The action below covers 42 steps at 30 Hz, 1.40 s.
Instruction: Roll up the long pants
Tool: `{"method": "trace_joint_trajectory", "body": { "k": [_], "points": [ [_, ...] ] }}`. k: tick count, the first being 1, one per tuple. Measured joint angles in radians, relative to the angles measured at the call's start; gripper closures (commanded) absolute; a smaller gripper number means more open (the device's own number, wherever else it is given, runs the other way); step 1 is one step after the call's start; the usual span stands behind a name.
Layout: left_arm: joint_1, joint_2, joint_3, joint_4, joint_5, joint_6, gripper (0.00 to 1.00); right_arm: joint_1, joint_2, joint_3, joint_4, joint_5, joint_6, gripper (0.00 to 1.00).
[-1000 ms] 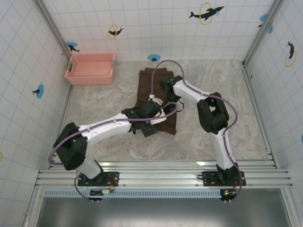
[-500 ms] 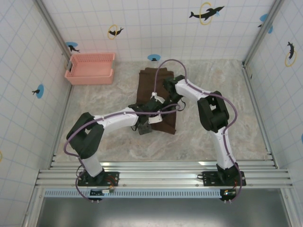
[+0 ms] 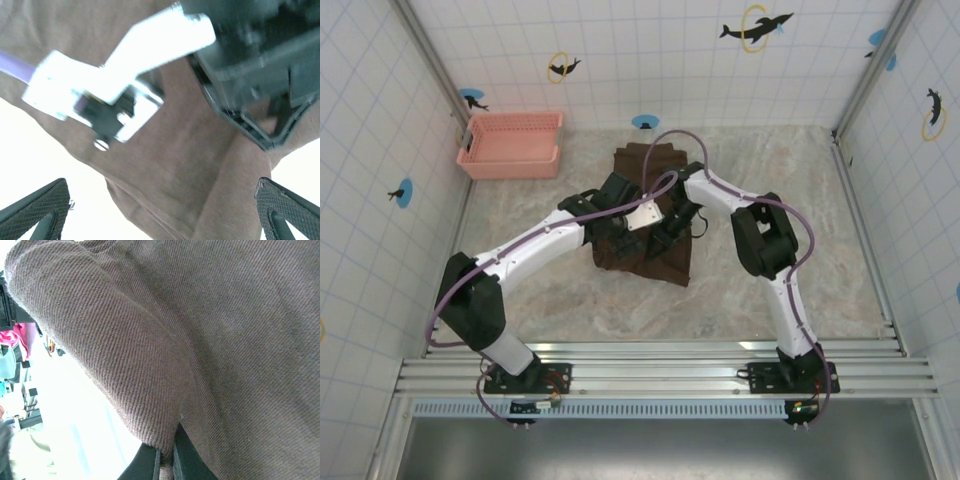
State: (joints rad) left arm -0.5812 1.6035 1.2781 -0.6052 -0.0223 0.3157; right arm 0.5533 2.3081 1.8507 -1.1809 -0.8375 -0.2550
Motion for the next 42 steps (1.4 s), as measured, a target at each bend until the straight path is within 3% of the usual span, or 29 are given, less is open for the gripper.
{"method": "trace_joint_trajectory", "body": {
  "k": [10,24,27,32,37,40,42],
  "points": [
    [0.027,-0.002,-0.059,0.009,0.042,0.048,0.03,0.005,0.033,0.071,-0.04,0.003,0.004,0.9],
    [0.061,-0.017,-0.177,0.016,0.002,0.208,0.04,0.004,0.043,0.089,-0.056,-0.011,0.003,0.9],
    [0.061,0.027,-0.169,0.016,0.004,0.227,0.13,0.003,0.043,0.089,-0.055,-0.022,0.003,0.9],
    [0.066,0.101,-0.14,0.011,0.042,0.246,0.47,-0.005,0.043,0.088,-0.055,-0.037,0.004,0.89],
    [0.146,0.133,-0.101,-0.016,0.145,0.247,0.57,-0.021,0.043,0.085,-0.052,-0.049,0.011,0.79],
    [0.206,0.162,-0.064,-0.032,0.192,0.236,0.58,-0.033,0.043,0.079,-0.044,-0.045,0.019,0.6],
    [0.237,0.18,-0.054,-0.036,0.217,0.232,0.58,-0.046,0.043,0.077,-0.04,-0.03,0.024,0.53]
  ]
}}
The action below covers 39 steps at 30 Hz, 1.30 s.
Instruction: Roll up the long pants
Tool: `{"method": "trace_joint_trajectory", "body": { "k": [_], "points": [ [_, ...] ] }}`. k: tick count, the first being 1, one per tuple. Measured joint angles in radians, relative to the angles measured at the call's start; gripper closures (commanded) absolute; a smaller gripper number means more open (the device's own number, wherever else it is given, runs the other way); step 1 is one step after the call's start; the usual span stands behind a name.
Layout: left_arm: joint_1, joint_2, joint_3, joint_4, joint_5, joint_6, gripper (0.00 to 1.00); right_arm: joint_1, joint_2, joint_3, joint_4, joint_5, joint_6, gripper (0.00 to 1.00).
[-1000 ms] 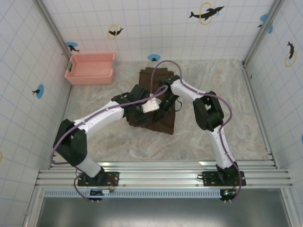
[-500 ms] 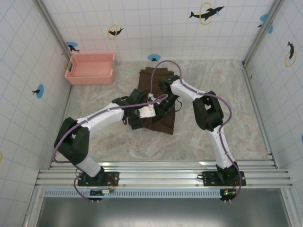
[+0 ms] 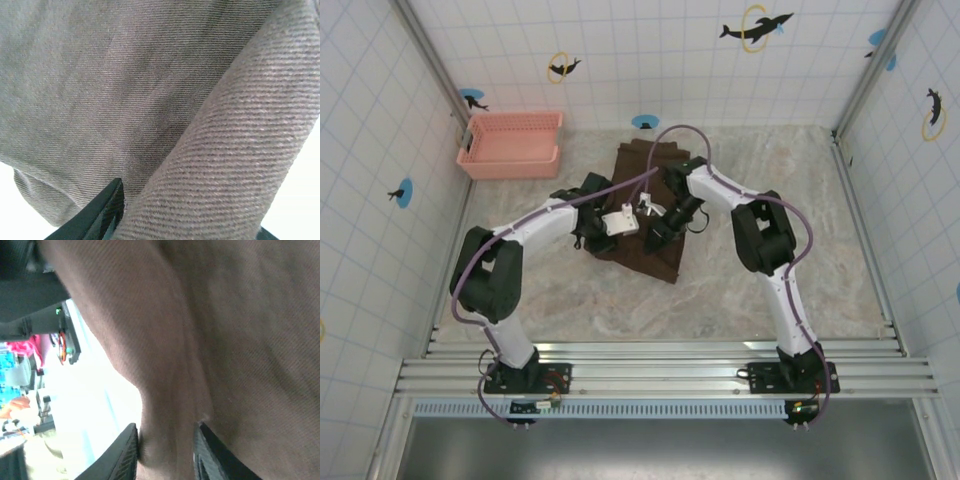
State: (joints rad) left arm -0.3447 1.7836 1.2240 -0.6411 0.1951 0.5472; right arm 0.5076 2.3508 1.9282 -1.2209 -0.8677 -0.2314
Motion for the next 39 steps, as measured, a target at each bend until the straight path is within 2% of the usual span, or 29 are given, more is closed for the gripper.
{"method": "trace_joint_trajectory", "body": {
  "k": [4,10,14,22,27,31,35,39],
  "points": [
    [0.027,0.04,0.012,-0.005,0.056,-0.024,0.57,-0.04,-0.036,-0.027,0.027,0.041,0.01,0.48],
    [0.039,0.116,0.038,-0.005,0.116,-0.055,0.56,-0.077,-0.2,-0.105,0.066,0.109,0.013,0.46],
    [0.058,0.129,0.048,-0.005,0.147,-0.079,0.54,-0.021,-0.28,-0.143,0.075,0.148,-0.001,0.48],
    [0.093,0.13,0.049,-0.005,0.174,-0.103,0.52,0.108,-0.286,-0.204,0.074,0.139,-0.011,0.56],
    [0.124,0.129,0.049,-0.005,0.188,-0.103,0.51,0.108,-0.248,-0.209,0.081,0.107,-0.009,0.6],
    [0.137,0.129,0.049,-0.005,0.197,-0.103,0.51,0.11,-0.144,-0.193,0.097,0.088,-0.006,0.62],
    [0.14,0.129,0.049,-0.005,0.203,-0.104,0.5,0.11,-0.026,-0.14,0.1,0.093,-0.003,0.62],
    [0.163,0.127,0.048,-0.005,0.211,-0.108,0.47,0.104,0.016,-0.073,0.078,0.098,0.003,0.62]
  ]
}}
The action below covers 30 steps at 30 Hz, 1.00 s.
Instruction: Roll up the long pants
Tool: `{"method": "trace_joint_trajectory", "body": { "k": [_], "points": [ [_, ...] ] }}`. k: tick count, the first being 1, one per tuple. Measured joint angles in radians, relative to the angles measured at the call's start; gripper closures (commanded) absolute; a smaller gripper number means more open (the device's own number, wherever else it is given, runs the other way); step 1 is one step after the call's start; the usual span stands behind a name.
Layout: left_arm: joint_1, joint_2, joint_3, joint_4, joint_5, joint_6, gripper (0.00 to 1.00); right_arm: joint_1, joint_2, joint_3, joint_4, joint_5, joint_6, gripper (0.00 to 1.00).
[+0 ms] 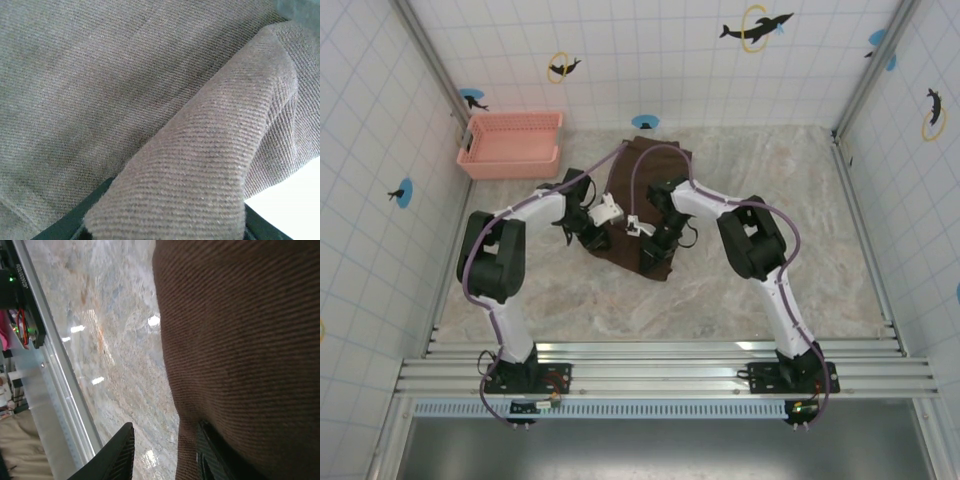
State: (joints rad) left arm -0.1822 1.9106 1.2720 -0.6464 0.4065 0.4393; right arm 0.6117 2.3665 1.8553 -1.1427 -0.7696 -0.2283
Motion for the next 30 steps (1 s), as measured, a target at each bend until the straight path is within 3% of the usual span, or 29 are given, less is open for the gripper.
{"method": "trace_joint_trajectory", "body": {
  "k": [7,15,17,18,30],
  "points": [
    [0.064,-0.043,-0.004,-0.025,-0.023,-0.002,0.35,-0.022,0.047,0.104,-0.005,0.043,0.032,0.62],
    [0.071,-0.126,-0.002,-0.052,-0.101,-0.002,0.26,-0.027,0.057,0.117,-0.008,0.035,0.056,0.61],
    [0.069,-0.15,0.0,-0.056,-0.114,-0.002,0.2,-0.028,0.058,0.117,-0.008,0.032,0.063,0.61],
    [0.067,-0.164,0.001,-0.056,-0.124,-0.002,0.04,-0.028,0.058,0.117,-0.008,0.028,0.065,0.61],
    [-0.059,-0.244,-0.037,0.017,-0.365,0.06,0.03,-0.066,0.068,0.103,0.004,-0.045,0.117,0.62]
  ]
}}
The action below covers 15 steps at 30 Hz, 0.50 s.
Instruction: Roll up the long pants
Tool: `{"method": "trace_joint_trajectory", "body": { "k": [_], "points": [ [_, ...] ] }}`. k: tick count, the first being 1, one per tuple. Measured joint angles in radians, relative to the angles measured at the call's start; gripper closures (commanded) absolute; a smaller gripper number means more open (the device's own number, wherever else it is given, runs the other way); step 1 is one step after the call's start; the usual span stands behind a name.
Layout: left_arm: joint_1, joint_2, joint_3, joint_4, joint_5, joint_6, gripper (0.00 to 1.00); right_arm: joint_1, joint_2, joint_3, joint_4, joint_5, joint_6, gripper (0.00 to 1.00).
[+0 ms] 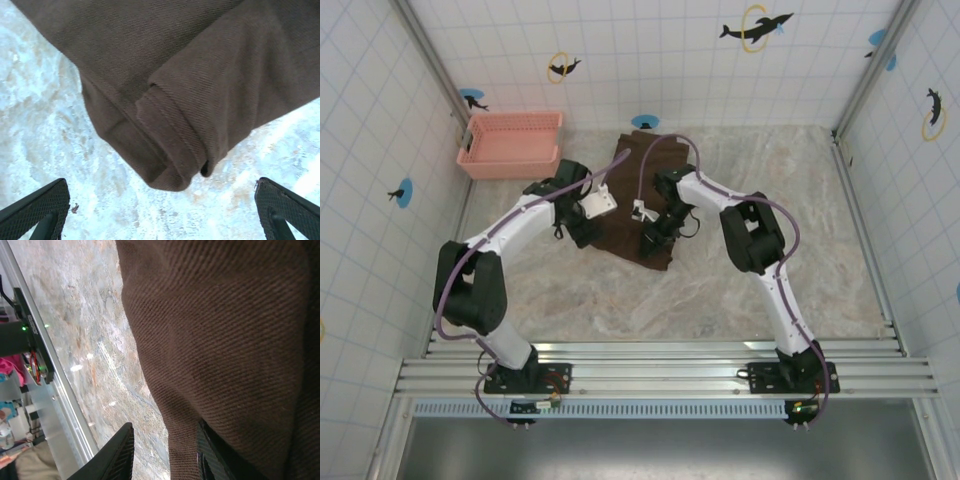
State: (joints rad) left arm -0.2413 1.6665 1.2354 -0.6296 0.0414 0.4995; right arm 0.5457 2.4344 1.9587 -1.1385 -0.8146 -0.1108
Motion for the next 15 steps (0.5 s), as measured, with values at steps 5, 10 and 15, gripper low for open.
{"method": "trace_joint_trajectory", "body": {
  "k": [5,10,15],
  "points": [
    [0.005,0.083,0.056,0.01,-0.016,-0.016,0.03,-0.015,0.0,-0.013,0.006,-0.019,0.008,0.62],
    [-0.039,0.114,0.128,0.009,0.024,-0.06,0.02,-0.013,0.0,-0.014,0.007,-0.018,0.01,0.62],
    [-0.086,0.132,0.23,0.019,0.121,-0.105,0.02,-0.012,0.0,-0.008,0.004,-0.016,0.019,0.62]
  ]
}}
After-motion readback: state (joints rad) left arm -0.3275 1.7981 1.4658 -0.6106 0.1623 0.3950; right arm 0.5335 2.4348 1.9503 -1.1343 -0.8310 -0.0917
